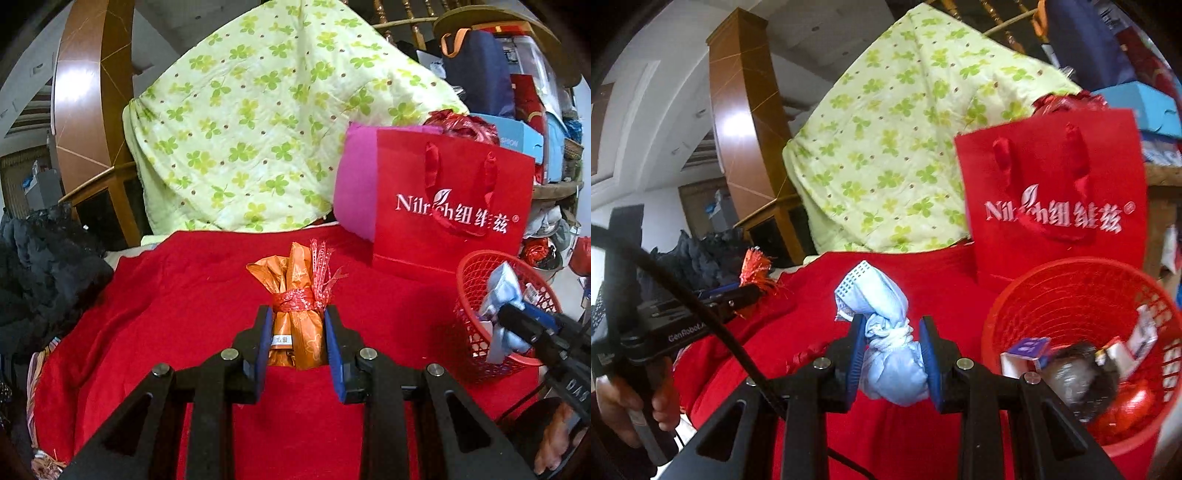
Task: Collect trash
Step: 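Lift the orange wrapper and blue tissue and carry them toward the wastebasket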
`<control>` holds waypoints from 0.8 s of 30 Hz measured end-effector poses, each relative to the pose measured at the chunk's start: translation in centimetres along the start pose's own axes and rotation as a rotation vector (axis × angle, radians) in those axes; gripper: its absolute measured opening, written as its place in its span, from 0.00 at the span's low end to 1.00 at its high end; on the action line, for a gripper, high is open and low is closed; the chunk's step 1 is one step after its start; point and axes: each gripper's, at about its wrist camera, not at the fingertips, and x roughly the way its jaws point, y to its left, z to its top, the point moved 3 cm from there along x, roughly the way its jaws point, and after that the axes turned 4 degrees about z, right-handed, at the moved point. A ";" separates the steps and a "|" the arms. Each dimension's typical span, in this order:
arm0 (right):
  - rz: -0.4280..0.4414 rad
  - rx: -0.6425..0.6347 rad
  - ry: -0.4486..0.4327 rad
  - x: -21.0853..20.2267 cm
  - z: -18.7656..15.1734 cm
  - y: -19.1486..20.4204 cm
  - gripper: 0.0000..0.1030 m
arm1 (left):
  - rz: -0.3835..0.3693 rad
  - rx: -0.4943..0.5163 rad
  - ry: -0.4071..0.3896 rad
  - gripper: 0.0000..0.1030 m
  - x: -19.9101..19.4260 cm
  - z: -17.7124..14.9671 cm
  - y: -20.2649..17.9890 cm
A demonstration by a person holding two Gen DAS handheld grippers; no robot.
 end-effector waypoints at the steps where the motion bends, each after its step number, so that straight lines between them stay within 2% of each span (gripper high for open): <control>1: -0.003 0.001 -0.007 -0.5 0.3 0.1 0.30 | -0.002 0.000 -0.004 0.29 -0.2 0.1 0.0; 13: -0.056 -0.021 -0.048 -6.3 2.4 2.1 0.30 | -0.027 0.009 -0.071 0.29 -4.4 1.0 -0.6; 24: -0.065 -0.007 -0.083 -9.3 3.3 2.3 0.30 | -0.042 0.038 -0.113 0.29 -7.2 1.8 -1.8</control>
